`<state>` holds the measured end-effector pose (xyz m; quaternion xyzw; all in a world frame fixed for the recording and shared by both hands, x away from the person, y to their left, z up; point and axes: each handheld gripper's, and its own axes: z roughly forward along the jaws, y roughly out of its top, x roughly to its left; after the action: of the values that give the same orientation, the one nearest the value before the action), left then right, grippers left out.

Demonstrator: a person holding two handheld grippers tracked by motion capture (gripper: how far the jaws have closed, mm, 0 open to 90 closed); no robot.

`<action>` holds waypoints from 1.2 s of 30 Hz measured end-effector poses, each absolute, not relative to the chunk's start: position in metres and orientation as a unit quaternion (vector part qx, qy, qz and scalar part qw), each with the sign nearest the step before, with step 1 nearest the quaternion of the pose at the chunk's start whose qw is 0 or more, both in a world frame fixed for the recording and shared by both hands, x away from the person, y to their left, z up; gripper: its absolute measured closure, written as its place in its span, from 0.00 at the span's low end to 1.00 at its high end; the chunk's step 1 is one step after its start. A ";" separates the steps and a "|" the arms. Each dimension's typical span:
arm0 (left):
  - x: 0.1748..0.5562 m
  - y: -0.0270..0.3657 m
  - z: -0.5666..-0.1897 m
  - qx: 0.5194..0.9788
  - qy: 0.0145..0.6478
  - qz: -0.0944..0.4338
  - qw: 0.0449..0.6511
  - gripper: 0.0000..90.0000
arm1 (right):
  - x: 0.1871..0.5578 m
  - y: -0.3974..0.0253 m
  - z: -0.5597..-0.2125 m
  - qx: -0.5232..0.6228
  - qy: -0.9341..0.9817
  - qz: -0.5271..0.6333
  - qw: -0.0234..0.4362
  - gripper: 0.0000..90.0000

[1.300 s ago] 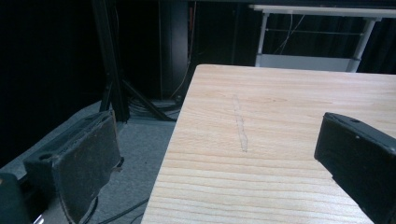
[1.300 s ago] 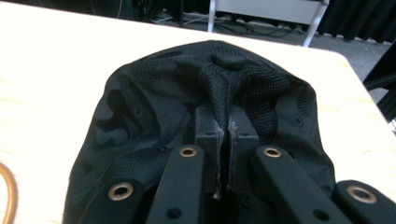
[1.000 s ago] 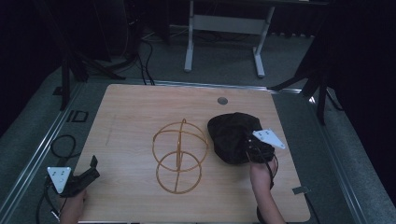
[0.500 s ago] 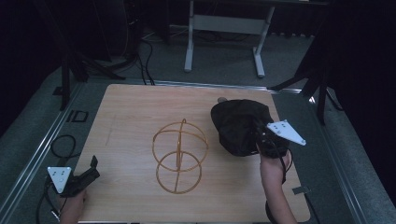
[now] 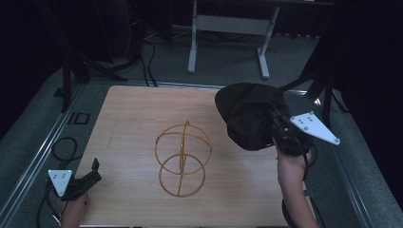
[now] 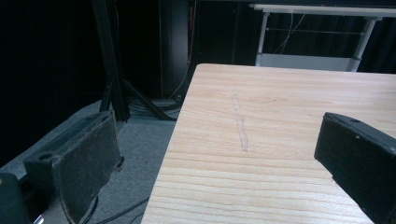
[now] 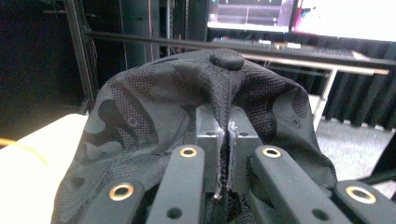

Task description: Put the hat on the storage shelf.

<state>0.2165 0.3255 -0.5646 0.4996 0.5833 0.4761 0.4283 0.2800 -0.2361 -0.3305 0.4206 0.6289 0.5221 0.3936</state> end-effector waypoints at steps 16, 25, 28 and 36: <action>0.217 0.326 -0.565 0.501 0.583 0.476 0.428 0.01 | 0.264 -0.217 -0.291 0.374 0.623 0.573 0.379 0.96; 0.217 0.326 -0.565 0.501 0.583 0.476 0.428 0.01 | 0.248 -0.189 -0.282 0.331 0.637 0.597 0.359 0.96; 0.216 0.326 -0.565 0.501 0.582 0.475 0.429 0.01 | 0.242 -0.176 -0.281 0.310 0.648 0.605 0.345 0.95; 0.216 0.326 -0.565 0.501 0.583 0.475 0.429 0.01 | 0.238 -0.146 -0.290 0.285 0.667 0.611 0.317 0.96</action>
<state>0.2164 0.3259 -0.5646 0.5011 0.5825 0.4746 0.4294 0.2383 -0.1463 -0.2901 0.2847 0.6667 0.6115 0.3171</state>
